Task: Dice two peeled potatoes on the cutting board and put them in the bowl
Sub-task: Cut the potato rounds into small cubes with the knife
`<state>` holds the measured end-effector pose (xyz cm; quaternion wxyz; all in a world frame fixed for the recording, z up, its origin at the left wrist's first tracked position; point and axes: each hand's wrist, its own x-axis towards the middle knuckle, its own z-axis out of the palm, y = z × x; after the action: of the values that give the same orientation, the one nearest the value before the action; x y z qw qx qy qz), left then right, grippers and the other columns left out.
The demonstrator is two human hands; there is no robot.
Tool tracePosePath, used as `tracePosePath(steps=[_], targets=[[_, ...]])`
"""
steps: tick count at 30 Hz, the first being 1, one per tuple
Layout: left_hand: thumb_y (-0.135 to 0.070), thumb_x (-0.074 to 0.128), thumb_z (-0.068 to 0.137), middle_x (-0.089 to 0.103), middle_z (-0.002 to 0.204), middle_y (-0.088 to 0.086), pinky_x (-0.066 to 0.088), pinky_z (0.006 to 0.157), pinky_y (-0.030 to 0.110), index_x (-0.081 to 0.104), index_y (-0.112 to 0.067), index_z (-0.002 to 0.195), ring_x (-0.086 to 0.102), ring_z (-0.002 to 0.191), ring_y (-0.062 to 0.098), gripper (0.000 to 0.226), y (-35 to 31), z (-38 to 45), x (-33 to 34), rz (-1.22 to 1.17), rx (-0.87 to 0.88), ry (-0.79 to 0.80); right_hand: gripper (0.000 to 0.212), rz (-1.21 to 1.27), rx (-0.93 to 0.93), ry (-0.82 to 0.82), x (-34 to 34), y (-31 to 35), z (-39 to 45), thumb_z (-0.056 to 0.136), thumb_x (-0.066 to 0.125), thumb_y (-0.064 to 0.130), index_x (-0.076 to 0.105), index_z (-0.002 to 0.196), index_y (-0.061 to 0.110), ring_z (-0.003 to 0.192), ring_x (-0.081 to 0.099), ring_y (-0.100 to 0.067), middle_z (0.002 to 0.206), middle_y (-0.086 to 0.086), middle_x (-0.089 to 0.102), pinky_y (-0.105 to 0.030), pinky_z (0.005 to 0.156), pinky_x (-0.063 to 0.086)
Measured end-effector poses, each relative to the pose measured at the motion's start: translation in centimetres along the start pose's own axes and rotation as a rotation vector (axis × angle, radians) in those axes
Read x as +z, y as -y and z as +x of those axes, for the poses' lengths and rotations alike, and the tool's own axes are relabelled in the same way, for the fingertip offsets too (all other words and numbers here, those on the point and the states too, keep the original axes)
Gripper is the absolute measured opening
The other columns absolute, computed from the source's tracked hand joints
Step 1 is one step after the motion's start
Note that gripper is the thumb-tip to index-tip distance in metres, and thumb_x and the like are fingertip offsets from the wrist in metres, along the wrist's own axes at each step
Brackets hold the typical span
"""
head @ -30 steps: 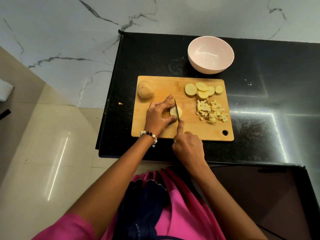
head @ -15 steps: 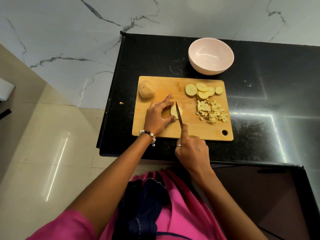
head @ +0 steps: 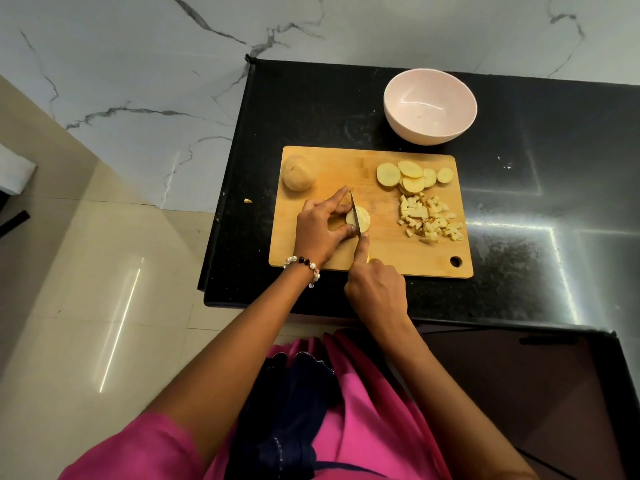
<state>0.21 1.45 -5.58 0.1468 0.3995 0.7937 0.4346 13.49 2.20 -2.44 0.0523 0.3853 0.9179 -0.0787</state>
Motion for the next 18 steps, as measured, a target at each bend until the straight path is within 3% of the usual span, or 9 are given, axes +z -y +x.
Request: tracePosePath(steps=[4, 7, 9, 14, 18], targets=[[-0.022, 0.081, 0.07, 0.071, 0.105, -0.008, 0.029, 0.083, 0.0, 0.05, -0.02, 0.136, 0.047, 0.1, 0.01, 0.073, 0.1, 0.0, 0.0, -0.003, -0.011, -0.004, 0.072, -0.031, 0.002, 0.012, 0.8, -0.3, -3.2, 0.078, 0.057, 0.007, 0.029, 0.143, -0.007, 0.052, 0.059, -0.033, 0.068, -0.015, 0.06, -0.031, 0.045, 0.032], [-0.023, 0.081, 0.07, 0.07, 0.108, -0.01, 0.028, 0.083, 0.0, 0.049, -0.022, 0.136, 0.046, 0.101, 0.007, 0.073, 0.2, 0.0, -0.1, -0.006, -0.012, 0.013, 0.065, 0.083, -0.002, 0.031, 0.4, -1.0, -3.6, 0.094, 0.04, 0.017, 0.01, 0.15, 0.005, 0.076, 0.062, -0.033, 0.091, -0.012, 0.063, -0.034, 0.056, 0.035], [-0.023, 0.081, 0.07, 0.068, 0.11, -0.011, 0.028, 0.084, 0.0, 0.051, -0.023, 0.134, 0.047, 0.101, 0.008, 0.071, 0.3, 0.0, -0.3, 0.002, -0.003, 0.02, 0.062, 0.115, 0.006, 0.003, -0.2, -1.3, -3.3, 0.097, 0.035, 0.021, 0.007, 0.151, 0.009, 0.084, 0.062, -0.034, 0.097, -0.012, 0.063, -0.035, 0.059, 0.035], [-0.022, 0.078, 0.073, 0.064, 0.114, 0.0, 0.031, 0.089, 0.014, 0.062, -0.018, 0.123, 0.046, 0.106, 0.014, 0.053, 0.4, 0.1, -0.5, 0.068, 0.014, 0.009, 0.062, 0.161, 0.046, -0.006, -1.0, -1.3, -2.0, 0.096, 0.035, 0.022, 0.009, 0.151, 0.012, 0.087, 0.06, -0.036, 0.099, -0.014, 0.064, -0.033, 0.061, 0.033], [-0.017, 0.076, 0.076, 0.055, 0.115, 0.005, 0.042, 0.096, 0.032, 0.07, -0.013, 0.111, 0.045, 0.109, 0.022, 0.036, 0.5, 0.1, -0.1, 0.085, -0.009, -0.059, 0.061, 0.146, 0.01, -0.004, -1.0, -1.2, -1.1, 0.097, 0.035, 0.022, 0.01, 0.151, 0.011, 0.075, 0.057, -0.03, 0.091, -0.012, 0.063, -0.031, 0.058, 0.033]])
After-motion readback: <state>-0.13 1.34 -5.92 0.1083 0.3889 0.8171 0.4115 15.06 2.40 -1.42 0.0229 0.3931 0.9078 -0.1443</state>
